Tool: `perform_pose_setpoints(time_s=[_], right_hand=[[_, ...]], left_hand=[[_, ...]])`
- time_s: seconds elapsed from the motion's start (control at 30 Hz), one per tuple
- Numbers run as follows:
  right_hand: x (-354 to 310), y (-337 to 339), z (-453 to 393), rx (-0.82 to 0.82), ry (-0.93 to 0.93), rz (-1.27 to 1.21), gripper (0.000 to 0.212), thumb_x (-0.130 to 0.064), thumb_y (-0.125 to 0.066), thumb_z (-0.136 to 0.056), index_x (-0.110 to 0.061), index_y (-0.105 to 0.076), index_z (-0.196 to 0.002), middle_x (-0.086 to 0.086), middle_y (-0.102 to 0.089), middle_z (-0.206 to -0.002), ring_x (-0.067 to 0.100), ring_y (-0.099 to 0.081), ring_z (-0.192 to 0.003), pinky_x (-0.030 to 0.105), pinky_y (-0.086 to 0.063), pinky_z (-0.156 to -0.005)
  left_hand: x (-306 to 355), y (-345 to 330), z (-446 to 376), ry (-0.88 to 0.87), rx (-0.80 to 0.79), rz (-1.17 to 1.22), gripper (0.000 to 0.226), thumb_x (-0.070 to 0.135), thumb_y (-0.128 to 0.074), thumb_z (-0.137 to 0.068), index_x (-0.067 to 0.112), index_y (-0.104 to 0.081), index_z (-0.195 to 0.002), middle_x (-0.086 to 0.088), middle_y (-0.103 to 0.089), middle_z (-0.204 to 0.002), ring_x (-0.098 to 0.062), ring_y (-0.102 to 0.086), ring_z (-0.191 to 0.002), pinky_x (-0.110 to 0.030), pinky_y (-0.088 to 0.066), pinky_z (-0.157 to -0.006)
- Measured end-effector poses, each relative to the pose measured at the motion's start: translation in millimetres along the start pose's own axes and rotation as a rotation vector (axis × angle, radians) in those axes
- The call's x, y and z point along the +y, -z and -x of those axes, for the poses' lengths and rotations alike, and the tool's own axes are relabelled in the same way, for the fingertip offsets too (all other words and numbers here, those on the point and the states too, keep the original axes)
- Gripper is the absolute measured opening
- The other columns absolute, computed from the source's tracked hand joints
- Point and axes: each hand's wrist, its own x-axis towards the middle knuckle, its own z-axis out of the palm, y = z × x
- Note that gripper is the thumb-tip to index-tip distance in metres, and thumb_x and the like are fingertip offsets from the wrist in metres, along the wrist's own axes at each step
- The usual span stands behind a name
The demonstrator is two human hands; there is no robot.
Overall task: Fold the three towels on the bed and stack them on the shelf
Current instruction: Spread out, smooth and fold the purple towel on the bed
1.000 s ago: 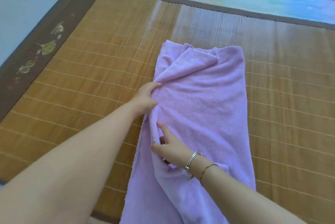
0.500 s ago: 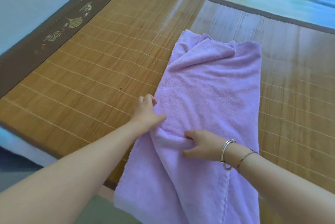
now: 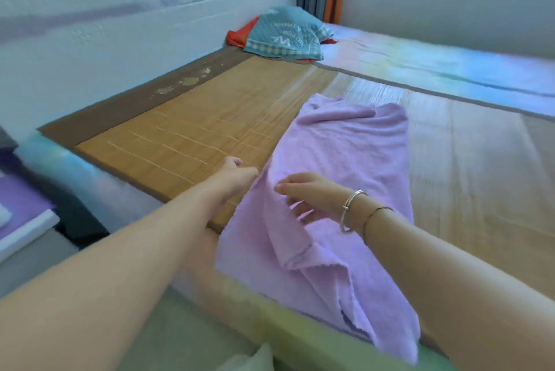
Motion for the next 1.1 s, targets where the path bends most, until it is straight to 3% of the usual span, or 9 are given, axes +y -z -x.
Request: perform_pose_setpoints(time_s=[0.07, 0.17, 0.37, 0.47, 0.53, 0.6, 0.67, 0.8, 1.1], right_hand=[[-7.6, -22.7, 36.6, -0.147, -0.066, -0.135, 0.029, -0.034, -0.051, -0.095, -0.012, -0.055, -0.114, 0.012, -0.071, -0.092, 0.031, -0.069, -0.08, 0.035, -0.057, -0.068], [1.6, -21.8, 70.5, -0.094, -0.07, -0.014, 0.028, -0.025, -0.045, -0.097, -0.005, -0.055, -0.114, 0.018, -0.072, -0.098, 0.037, -0.069, -0.086, 0.039, -0.056, -0.074], [49.4, 53.4, 78.4, 0.536, -0.021, 0.084, 0.024, -0.003, -0.041, -0.09, -0.012, -0.06, -0.077, 0.014, -0.068, -0.084, 0.026, -0.062, -0.073, 0.028, -0.046, -0.059], [82.5, 89.3, 62.9, 0.737, 0.033, 0.273, 0.019, -0.003, -0.047, -0.087, -0.016, -0.061, -0.084, 0.01, -0.066, -0.099, 0.027, -0.061, -0.086, 0.03, -0.047, -0.074], [93.4, 99.4, 54.5, 0.76, 0.073, 0.345, 0.026, -0.003, -0.044, -0.088, -0.011, -0.06, -0.107, 0.003, -0.061, -0.094, 0.024, -0.061, -0.075, 0.025, -0.045, -0.066], [107.5, 116.2, 33.8, 0.766, 0.064, 0.458, 0.036, -0.004, -0.043, -0.089, -0.012, -0.054, -0.123, 0.004, -0.056, -0.101, 0.015, -0.055, -0.073, 0.024, -0.039, -0.062], [119.0, 133.7, 4.1, 0.745, 0.096, 0.565, 0.047, -0.001, -0.043, -0.088, -0.014, -0.048, -0.133, 0.006, -0.047, -0.137, 0.02, -0.051, -0.117, 0.024, -0.038, -0.091], [118.1, 160.0, -71.7, 0.707, 0.228, 0.783, 0.058, 0.001, -0.044, -0.083, -0.013, -0.041, -0.14, 0.006, -0.027, -0.155, 0.021, -0.014, -0.146, 0.036, -0.015, -0.118], [131.6, 200.4, -139.3, 0.687, 0.131, 0.973, 0.055, -0.034, -0.038, -0.093, -0.031, -0.027, -0.147, -0.003, -0.024, -0.156, 0.019, -0.022, -0.142, 0.037, -0.018, -0.115]], left_hand=[[-6.8, 24.4, 41.1, 0.041, 0.077, -0.037, 0.043, 0.022, -0.054, -0.09, 0.012, -0.042, -0.13, -0.005, -0.05, -0.124, -0.024, -0.047, -0.111, -0.03, -0.034, -0.086], [-10.0, 43.3, 80.1, 0.001, 0.124, -0.163, 0.034, 0.013, -0.05, -0.093, 0.007, -0.046, -0.126, -0.01, -0.05, -0.123, -0.023, -0.046, -0.099, -0.027, -0.035, -0.08], [-0.6, -9.0, 86.6, -0.173, 0.092, -0.263, 0.029, 0.007, -0.039, -0.091, 0.01, -0.054, -0.116, -0.014, -0.054, -0.126, -0.024, -0.054, -0.081, -0.027, -0.041, -0.065], [0.6, -73.2, 66.0, -0.214, 0.021, -0.414, 0.045, 0.018, -0.039, -0.096, 0.011, -0.038, -0.141, -0.011, -0.035, -0.148, -0.032, -0.048, -0.121, -0.033, -0.041, -0.089], [0.4, -104.0, 58.0, -0.21, 0.033, -0.528, 0.06, 0.034, -0.038, -0.099, 0.013, -0.017, -0.151, -0.004, -0.007, -0.16, -0.033, -0.013, -0.145, -0.04, -0.02, -0.114], [-3.8, -133.7, 39.2, -0.1, 0.024, -0.569, 0.072, 0.053, -0.031, -0.097, 0.021, 0.0, -0.153, 0.002, 0.015, -0.16, -0.032, 0.011, -0.147, -0.046, -0.003, -0.119], [-17.5, -150.2, 19.2, -0.046, 0.079, -0.61, 0.076, 0.064, -0.024, -0.093, 0.027, 0.007, -0.152, 0.003, 0.023, -0.158, -0.03, 0.021, -0.145, -0.049, 0.008, -0.117], [-46.8, -171.9, -3.6, -0.214, 0.339, -0.813, 0.077, 0.07, -0.009, -0.088, 0.03, 0.004, -0.153, 0.0, 0.014, -0.16, -0.029, 0.019, -0.145, -0.049, 0.012, -0.115], [-38.7, -180.1, -45.0, -0.386, 0.365, -0.952, 0.087, 0.079, -0.002, -0.078, 0.034, 0.005, -0.152, 0.003, 0.009, -0.161, -0.025, 0.016, -0.146, -0.049, 0.011, -0.114]])
